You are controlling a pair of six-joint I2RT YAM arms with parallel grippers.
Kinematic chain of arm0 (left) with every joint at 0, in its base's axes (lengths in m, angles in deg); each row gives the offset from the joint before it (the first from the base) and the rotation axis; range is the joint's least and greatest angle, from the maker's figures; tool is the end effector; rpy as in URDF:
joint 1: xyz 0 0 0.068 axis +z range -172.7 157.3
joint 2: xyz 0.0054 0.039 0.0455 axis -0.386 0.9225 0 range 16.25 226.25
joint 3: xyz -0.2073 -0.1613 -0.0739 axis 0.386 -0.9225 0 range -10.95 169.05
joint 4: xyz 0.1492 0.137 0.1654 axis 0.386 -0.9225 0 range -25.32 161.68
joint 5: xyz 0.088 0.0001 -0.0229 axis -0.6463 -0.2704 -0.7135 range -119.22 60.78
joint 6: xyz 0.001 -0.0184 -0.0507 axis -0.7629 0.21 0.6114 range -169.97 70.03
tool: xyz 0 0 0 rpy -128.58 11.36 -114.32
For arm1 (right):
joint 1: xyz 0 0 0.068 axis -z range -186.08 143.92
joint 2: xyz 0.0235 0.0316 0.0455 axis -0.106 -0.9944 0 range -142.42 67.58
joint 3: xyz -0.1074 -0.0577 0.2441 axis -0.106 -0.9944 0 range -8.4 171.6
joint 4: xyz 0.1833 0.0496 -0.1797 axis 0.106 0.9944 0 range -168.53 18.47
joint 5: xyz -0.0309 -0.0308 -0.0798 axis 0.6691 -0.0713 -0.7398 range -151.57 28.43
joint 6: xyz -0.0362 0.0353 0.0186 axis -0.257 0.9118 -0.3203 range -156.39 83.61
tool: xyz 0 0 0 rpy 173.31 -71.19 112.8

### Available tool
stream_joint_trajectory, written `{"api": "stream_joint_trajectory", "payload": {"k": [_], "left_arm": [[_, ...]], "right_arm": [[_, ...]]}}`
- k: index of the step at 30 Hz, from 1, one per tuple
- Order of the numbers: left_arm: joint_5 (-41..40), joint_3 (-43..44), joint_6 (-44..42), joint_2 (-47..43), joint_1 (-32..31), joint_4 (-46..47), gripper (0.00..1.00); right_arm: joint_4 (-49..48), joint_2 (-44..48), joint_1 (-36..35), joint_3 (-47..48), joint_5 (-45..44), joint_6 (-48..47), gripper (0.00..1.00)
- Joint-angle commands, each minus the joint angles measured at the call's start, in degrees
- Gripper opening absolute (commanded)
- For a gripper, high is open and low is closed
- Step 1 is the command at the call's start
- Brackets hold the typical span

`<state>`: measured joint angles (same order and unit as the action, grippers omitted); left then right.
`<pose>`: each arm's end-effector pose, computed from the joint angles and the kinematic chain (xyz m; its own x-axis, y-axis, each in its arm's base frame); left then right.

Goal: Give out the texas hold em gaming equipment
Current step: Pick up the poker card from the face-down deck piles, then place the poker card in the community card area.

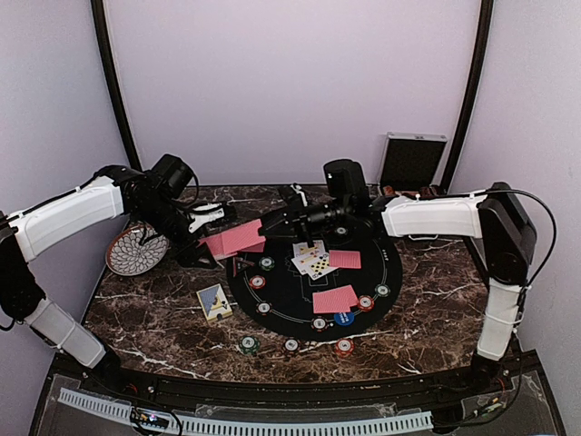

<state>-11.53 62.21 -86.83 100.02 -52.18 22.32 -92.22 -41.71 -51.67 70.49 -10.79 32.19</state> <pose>0.2536 -0.1557 0.2964 -0.2425 0.7934 -0.5583 0.9331 0.3483 0.0896 0.2892 0.3345 0.2628 -0.9773 -0.1566 -0.1425 -0.1673 0.1592 0.9730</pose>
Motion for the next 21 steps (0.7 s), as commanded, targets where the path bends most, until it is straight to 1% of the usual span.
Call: {"api": "stream_joint_trajectory", "payload": {"k": [1,7,9,16,21], "left_arm": [[0.2,0.6,-0.6,-1.4,0.4,0.5,0.0],[0.0,0.6,-0.6,-1.5,0.6,0.5,0.0],[0.0,0.6,-0.6,-1.5,0.6,0.5,0.0],[-0.1,0.7,-0.6,-1.4,0.7,0.5,0.0],[0.0,0.7,-0.6,-1.4,0.7,0.5,0.0]], "right_arm": [[-1.2,3.8,1.7,-2.3,0.7,-1.3,0.0],[-1.0,6.6,4.4,-6.4,0.7,-2.3,0.0],[0.3,7.8,5.9,-8.2,0.7,-3.7,0.0],[5.4,12.6,14.2,-16.2,-0.2,-9.6,0.0],[8.2,13.9,20.5,-20.9,-0.8,-14.1,0.0]]}}
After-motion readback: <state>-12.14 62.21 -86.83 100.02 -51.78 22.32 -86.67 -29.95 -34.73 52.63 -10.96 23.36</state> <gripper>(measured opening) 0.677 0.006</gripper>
